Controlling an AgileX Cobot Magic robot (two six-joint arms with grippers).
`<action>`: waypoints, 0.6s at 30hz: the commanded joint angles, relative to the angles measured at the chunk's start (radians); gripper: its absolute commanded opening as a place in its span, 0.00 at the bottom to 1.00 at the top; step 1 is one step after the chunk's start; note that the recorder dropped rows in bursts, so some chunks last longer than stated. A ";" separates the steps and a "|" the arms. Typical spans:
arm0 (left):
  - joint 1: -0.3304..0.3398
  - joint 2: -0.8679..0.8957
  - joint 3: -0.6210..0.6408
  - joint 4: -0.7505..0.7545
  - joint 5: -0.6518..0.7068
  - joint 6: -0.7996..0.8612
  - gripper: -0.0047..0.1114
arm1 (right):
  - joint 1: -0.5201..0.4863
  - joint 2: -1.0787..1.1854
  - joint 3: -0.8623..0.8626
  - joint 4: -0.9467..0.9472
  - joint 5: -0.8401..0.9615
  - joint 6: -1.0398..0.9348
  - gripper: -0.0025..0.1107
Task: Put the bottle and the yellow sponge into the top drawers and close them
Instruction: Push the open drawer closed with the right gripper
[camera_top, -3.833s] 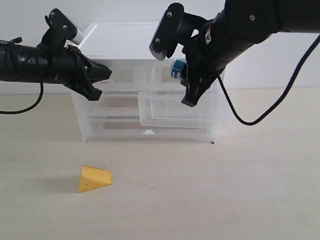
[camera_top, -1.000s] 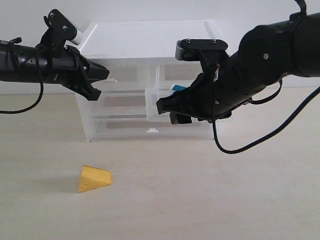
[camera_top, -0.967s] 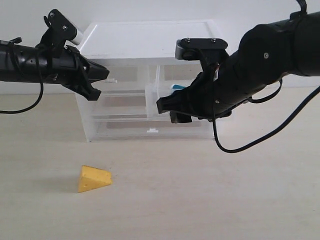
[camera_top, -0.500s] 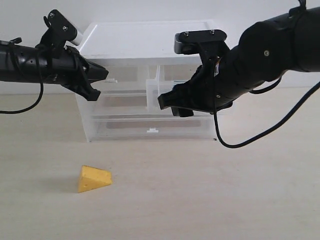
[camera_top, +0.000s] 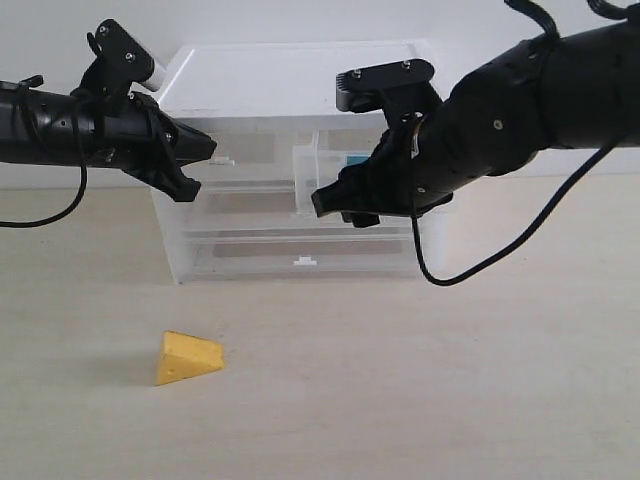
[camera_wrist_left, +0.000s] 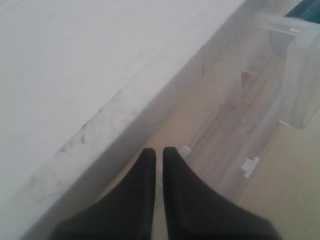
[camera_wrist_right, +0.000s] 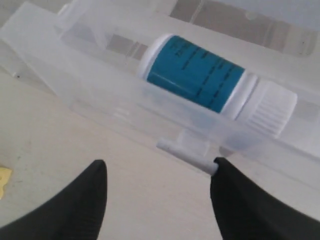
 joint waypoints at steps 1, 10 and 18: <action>0.004 -0.003 -0.001 -0.009 -0.005 0.004 0.07 | -0.042 0.000 -0.030 -0.037 -0.039 0.006 0.50; 0.004 -0.003 -0.001 -0.009 -0.005 0.004 0.07 | -0.059 0.033 -0.075 -0.042 -0.058 0.006 0.50; 0.004 -0.003 -0.001 -0.009 -0.005 0.004 0.07 | -0.059 0.090 -0.075 -0.042 -0.189 0.020 0.50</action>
